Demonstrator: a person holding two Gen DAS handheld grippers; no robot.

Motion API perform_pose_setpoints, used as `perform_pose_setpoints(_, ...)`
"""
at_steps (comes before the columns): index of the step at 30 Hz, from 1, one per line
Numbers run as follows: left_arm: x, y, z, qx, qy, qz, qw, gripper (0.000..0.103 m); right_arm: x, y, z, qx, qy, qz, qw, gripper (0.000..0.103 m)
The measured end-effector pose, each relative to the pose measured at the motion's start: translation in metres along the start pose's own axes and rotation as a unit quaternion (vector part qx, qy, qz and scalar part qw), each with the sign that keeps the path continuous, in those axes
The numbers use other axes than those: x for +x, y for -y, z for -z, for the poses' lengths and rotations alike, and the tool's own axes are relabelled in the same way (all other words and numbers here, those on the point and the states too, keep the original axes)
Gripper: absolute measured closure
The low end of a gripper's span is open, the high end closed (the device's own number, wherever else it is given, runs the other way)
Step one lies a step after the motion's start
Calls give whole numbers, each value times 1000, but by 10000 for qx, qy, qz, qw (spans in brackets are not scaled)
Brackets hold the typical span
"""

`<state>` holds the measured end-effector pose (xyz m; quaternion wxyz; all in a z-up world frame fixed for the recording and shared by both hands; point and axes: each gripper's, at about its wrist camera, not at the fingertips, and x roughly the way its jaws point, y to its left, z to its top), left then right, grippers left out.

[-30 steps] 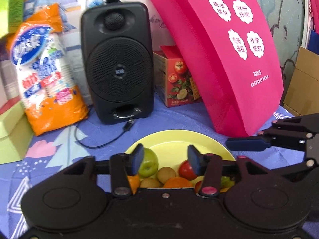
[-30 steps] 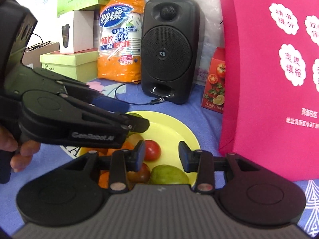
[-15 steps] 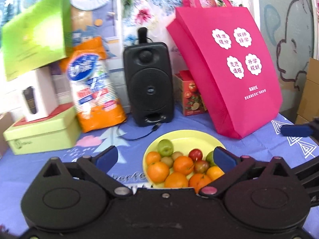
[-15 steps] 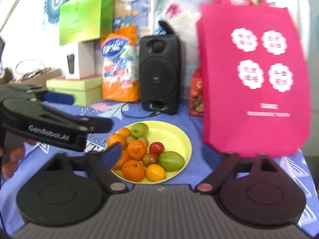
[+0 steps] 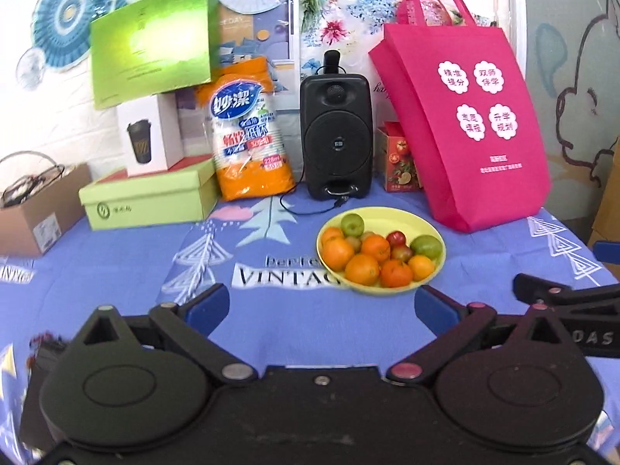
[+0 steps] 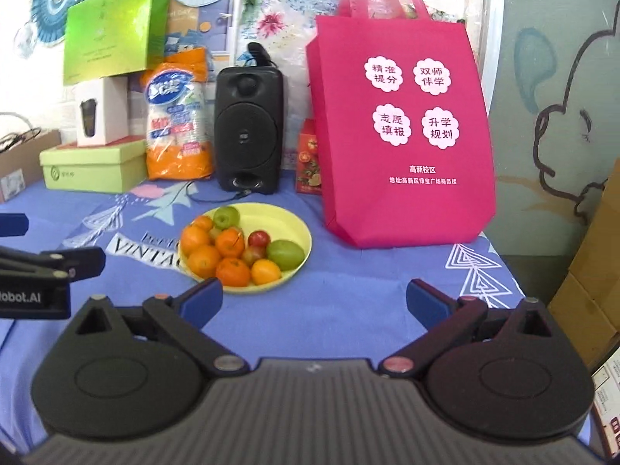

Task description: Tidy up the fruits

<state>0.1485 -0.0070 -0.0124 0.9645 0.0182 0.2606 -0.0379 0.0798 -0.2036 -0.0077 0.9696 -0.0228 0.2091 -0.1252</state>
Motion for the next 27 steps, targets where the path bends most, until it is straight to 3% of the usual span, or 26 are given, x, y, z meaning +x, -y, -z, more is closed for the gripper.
perform_pose_setpoints(6,-44,1,28,107,217,-240,9994,0,-24,-15,19,-193,57,-127,9997,0)
perform_pose_setpoints(18,-86,8,47,180,426,-134,9988,0,-52,-28,36,-421,144,-80,9990,0)
perform_pose_setpoints(22,-91,6,49,-95,544,-408,9976,0,-58,-27,36,-399,195,-62,9990,0)
perform_pose_setpoints(27,-91,-5,47,-345,417,-329,9980,0,-59,-24,37,-385,186,-21,9991,0)
